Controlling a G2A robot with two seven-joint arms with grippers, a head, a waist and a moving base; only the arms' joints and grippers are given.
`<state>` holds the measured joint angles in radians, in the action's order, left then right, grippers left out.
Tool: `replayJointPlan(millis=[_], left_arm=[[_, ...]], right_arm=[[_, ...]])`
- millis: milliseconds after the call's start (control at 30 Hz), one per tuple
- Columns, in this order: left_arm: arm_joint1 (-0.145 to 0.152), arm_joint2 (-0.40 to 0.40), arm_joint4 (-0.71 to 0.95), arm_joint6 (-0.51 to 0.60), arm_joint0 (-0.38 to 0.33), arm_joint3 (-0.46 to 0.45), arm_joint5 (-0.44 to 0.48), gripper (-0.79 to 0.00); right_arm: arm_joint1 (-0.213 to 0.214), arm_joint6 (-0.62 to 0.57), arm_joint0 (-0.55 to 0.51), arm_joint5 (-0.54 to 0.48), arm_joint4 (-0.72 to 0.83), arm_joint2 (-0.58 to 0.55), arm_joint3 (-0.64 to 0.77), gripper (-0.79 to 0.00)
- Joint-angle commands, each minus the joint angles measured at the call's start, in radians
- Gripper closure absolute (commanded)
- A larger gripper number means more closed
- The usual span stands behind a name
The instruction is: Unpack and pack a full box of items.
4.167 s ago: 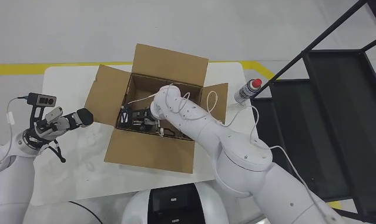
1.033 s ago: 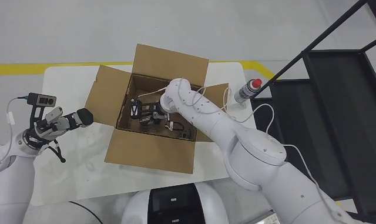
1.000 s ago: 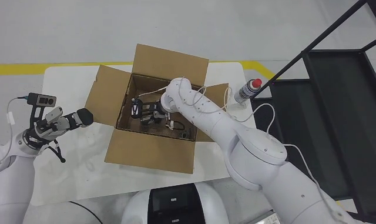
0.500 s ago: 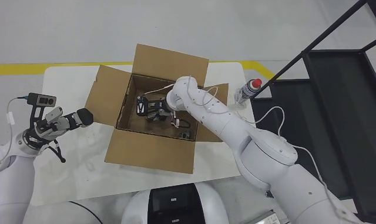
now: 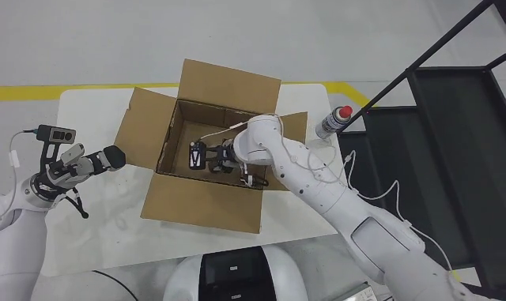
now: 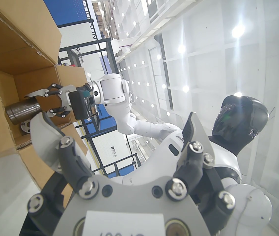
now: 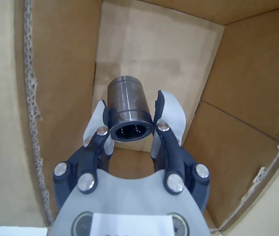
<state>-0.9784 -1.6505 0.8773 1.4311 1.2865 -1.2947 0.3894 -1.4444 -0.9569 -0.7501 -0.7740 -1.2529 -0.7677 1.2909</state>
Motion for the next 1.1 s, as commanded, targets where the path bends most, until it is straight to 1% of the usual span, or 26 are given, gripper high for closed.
replayJointPlan(millis=[0,100,200,300,367,433,533,833,867,933,967,1067], left_arm=[[0.000,0.000,0.000,0.000,0.000,0.000,0.000,-0.785],[0.000,0.000,0.000,0.000,0.000,0.000,0.000,-0.785],[0.000,0.000,0.000,0.000,0.000,0.000,0.000,-0.785],[0.000,0.000,0.000,0.000,0.000,0.000,0.000,-0.785],[0.000,0.000,0.000,0.000,0.000,0.000,0.000,-0.785],[0.000,0.000,0.000,0.000,0.000,0.000,0.000,-0.785],[0.000,0.000,0.000,0.000,0.000,0.000,0.000,-0.785],[0.000,0.000,0.000,0.000,0.000,0.000,0.000,-0.785],[0.000,0.000,0.000,0.000,0.000,0.000,0.000,-0.785],[0.000,0.000,0.000,0.000,0.000,0.000,0.000,-0.785],[0.000,0.000,0.000,0.000,0.000,0.000,0.000,-0.785],[0.000,0.000,0.000,0.000,0.000,0.000,0.000,-0.785]], right_arm=[[0.004,-0.004,-0.007,0.013,-0.008,-0.008,0.005,0.000],[0.007,-0.018,-0.007,0.040,-0.012,-0.014,-0.001,0.000],[0.006,-0.058,0.001,0.072,-0.012,-0.013,-0.005,0.000],[-0.003,-0.113,0.027,0.096,0.004,0.006,-0.028,0.000],[-0.014,-0.125,0.052,0.102,0.027,0.027,-0.051,0.000],[-0.028,-0.156,0.083,0.114,0.037,0.057,-0.098,0.000],[-0.056,-0.160,0.131,0.124,0.068,0.104,-0.171,0.000],[-0.140,-0.107,0.238,0.150,0.109,0.218,-0.402,0.000],[-0.148,-0.097,0.246,0.149,0.114,0.225,-0.420,-0.046],[-0.163,-0.073,0.257,0.142,0.125,0.237,-0.452,-0.499],[-0.169,-0.060,0.262,0.134,0.128,0.244,-0.463,-0.785],[-0.186,-0.010,0.274,0.082,0.134,0.264,-0.487,-0.785]])
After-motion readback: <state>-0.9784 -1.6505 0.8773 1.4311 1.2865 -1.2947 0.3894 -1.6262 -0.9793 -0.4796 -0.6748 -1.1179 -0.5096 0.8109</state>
